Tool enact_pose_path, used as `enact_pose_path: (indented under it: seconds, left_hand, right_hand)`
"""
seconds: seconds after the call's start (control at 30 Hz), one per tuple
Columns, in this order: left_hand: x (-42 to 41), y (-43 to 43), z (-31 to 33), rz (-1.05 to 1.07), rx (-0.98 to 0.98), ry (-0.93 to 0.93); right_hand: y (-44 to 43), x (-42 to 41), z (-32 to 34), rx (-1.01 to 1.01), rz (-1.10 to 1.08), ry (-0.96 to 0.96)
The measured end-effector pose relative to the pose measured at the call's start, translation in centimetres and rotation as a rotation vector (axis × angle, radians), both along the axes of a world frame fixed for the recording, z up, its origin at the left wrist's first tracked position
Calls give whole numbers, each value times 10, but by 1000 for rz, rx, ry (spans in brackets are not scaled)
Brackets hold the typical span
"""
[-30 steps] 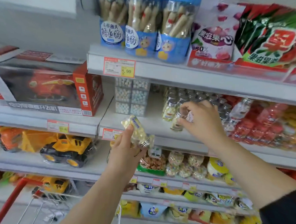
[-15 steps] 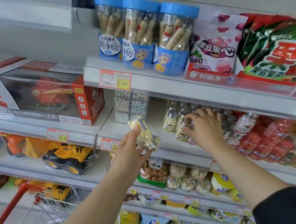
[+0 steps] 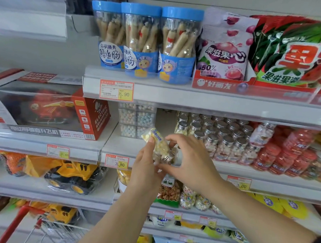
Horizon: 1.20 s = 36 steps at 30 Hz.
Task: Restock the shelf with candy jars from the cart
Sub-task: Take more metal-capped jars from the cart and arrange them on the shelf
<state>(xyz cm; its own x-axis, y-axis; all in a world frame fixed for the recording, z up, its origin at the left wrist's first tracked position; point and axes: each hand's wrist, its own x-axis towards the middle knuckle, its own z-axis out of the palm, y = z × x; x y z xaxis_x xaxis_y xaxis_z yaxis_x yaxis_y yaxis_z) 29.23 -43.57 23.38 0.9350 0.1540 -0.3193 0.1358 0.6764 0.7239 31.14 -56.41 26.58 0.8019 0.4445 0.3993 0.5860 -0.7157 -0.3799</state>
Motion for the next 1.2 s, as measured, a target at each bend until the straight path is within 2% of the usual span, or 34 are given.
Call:
enact_pose_path:
  seconds: [0.07,0.2,0.33,0.4,0.47,0.57,0.93,1.1,1.2]
  left_hand:
    - [0,-2,-1,-3,32,-10]
    - [-4,0,-4,11,114,-11]
    - [-8,8,-9,50,284,-22]
    - [-7,13,-12,86,284,-2]
    - [-7,16,-13,98,259,-20]
    - [-7,19,-14,85,224,-70]
    - [-10,19,-13,92,375,-67]
    - [-10,17,-14,87,402,-57]
    - [-10,17,-14,94,405,-56]
  right_hand:
    - [0,2,-1,40,1,-29]
    - [-12,13,-5,228,40,70]
    - [-32,42,5,328,-83,141]
    - [-38,59,12,225,-123,157]
    - [-37,71,15,36,-122,179]
    - [-33,80,14,-199,-135,99]
    - [-27,99,-4,-244,-226,-44]
    - [-23,98,-6,-401,-287,-72]
    - [-25,99,3,-406,-258,-70]
